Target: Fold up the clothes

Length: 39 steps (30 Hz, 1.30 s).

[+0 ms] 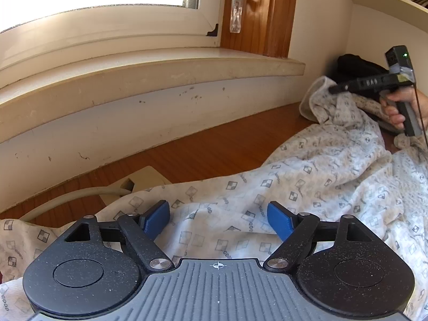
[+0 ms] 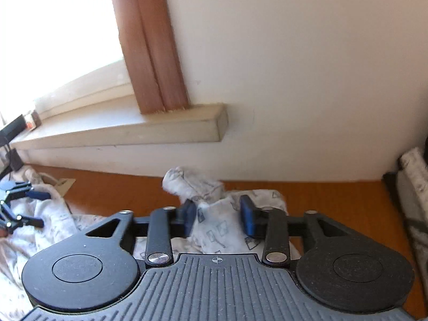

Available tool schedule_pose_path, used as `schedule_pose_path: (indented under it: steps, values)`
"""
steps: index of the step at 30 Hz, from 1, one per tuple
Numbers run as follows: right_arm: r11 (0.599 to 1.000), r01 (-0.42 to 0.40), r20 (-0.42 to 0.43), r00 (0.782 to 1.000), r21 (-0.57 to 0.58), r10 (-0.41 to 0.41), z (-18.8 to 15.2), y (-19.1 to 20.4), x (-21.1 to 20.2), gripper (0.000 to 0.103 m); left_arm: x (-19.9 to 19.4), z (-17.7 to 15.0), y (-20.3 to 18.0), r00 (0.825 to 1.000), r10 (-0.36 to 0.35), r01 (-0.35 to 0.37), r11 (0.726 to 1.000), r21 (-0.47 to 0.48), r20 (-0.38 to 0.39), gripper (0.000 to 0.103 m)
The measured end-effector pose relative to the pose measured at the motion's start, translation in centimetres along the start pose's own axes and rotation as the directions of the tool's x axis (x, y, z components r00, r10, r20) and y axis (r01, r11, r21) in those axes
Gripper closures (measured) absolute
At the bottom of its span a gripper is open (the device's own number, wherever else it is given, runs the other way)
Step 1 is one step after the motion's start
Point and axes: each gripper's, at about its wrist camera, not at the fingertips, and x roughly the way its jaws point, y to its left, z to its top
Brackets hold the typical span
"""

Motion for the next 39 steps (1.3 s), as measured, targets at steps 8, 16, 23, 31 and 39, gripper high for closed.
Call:
schedule_pose_path:
  steps: [8,16,23,31,39]
  values:
    - [0.984,0.148,-0.019,0.989,0.097,-0.147,-1.7,-1.8,-0.6,0.053,0.0,0.0,0.0,1.000,-0.002,0.002,1.000,0.005,-0.003,0.019]
    - [0.939,0.321,0.007,0.946,0.123,-0.324,-1.8,-1.2,-0.5,0.095,-0.1,-0.1,0.1,1.000,-0.008,0.008,1.000,0.002,-0.003,0.019]
    - [0.867,0.488,0.111,0.872,-0.104,-0.477,-0.8,5.3,-5.3,0.090,-0.3,-0.1,0.3,1.000,-0.010,0.010,1.000,-0.001,0.003,0.019]
    - [0.967,0.227,-0.038,0.972,-0.117,-0.232,-4.0,7.7,-6.9,0.053,-0.2,-0.1,0.4,1.000,-0.013,0.013,1.000,-0.001,-0.002,0.019]
    - [0.828,0.466,-0.105,0.883,0.312,-0.458,-6.5,-2.6,-9.0,0.053,-0.2,-0.2,0.3,1.000,-0.011,0.011,1.000,0.005,-0.003,0.019]
